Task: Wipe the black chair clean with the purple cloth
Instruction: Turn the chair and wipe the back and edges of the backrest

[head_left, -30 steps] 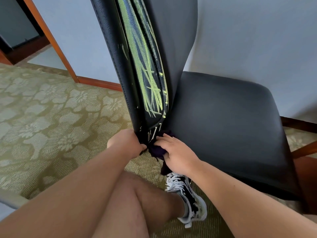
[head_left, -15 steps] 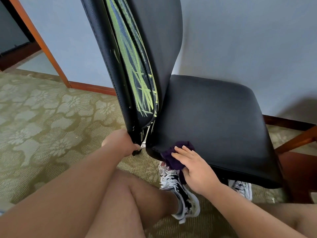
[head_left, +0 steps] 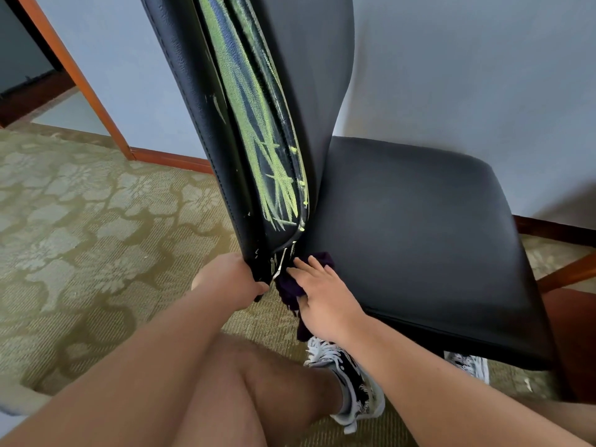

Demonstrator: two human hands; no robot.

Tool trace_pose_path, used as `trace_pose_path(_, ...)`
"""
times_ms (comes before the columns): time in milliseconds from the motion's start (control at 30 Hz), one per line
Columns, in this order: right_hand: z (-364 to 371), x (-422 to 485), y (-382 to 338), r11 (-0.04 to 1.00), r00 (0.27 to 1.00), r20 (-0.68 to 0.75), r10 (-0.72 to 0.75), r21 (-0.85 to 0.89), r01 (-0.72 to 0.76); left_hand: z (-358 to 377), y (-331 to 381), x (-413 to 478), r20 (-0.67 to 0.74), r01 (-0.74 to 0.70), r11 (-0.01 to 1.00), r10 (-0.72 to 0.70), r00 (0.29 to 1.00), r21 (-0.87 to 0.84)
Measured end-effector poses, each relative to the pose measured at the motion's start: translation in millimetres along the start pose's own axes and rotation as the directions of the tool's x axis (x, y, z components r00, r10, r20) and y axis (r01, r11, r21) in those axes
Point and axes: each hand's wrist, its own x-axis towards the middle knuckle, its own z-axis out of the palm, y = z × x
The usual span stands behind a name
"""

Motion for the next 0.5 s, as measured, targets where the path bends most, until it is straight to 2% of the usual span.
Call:
trace_pose_path(200, -7.6, 36.0, 12.5, 0.990, 0.998, 0.061, -0.006, 0.140, -0.003, 1.7, -5.7, 5.6, -0.015, 0.015, 1.000, -0.015, 1.000, -0.019)
trace_pose_path(333, -13.2, 49.1, 7.1, 0.984, 1.000, -0.016, 0.024, 0.178, -0.020, 2.1, -6.0, 5.7, -0.044, 0.044, 0.998, -0.046, 0.998, -0.045)
trace_pose_path(400, -12.9, 52.0, 2.1, 0.989, 0.998, -0.041, 0.037, 0.145, -0.031, 2.3, -4.1, 5.0, -0.054, 0.066, 0.997, -0.069, 0.996, -0.048)
trace_pose_path(500, -8.2, 51.3, -4.8, 0.999, 0.999, -0.036, 0.033, 0.007, -0.032, 2.9, -1.1, 3.5, -0.068, 0.135, 0.988, -0.141, 0.988, -0.080)
